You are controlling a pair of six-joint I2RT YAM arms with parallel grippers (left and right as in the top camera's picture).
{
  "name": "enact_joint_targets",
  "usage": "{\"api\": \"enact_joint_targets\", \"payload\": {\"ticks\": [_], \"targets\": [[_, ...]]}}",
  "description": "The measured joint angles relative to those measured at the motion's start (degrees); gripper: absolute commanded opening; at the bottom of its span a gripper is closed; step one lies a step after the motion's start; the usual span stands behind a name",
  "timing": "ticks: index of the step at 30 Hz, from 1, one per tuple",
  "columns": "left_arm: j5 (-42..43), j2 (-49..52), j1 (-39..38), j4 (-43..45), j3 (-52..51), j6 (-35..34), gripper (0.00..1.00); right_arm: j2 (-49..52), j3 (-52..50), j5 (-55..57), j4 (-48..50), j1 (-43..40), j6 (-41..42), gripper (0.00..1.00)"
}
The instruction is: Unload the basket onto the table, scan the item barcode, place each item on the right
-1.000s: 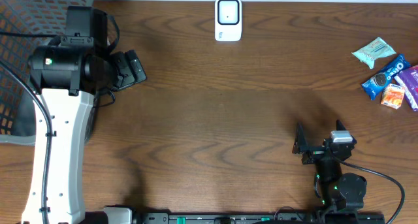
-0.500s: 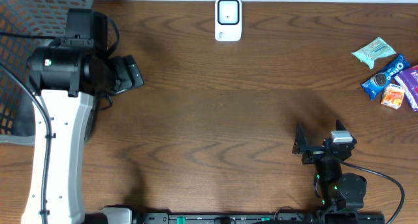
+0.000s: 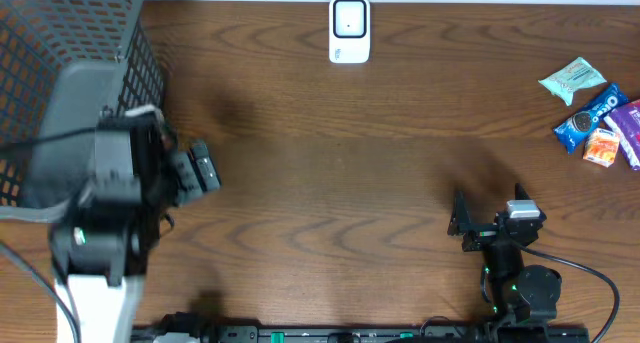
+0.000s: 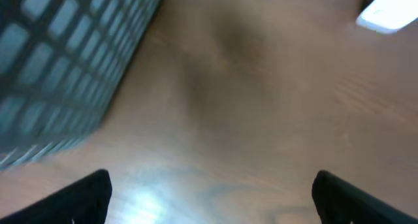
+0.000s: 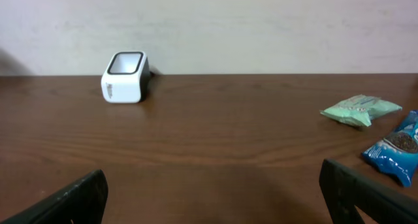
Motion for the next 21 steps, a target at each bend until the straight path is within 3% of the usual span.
{"api": "enact_joint_targets", "payload": {"ticks": [4,10,21], "targets": [[1.2,-12.1,0.0,8.3,-12.4,1.4,0.98,0.0,0.0,0.0,0.0,0.0,0.0,0.99],[1.5,-28.2,0.0,7.7,-21.9,2.0,0.98,0.0,0.0,0.0,0.0,0.0,0.0,0.99],[1.5,-42.0,0.0,13.5,-32.7,3.3,0.98,0.0,0.0,0.0,0.0,0.0,0.0,0.99]]}}
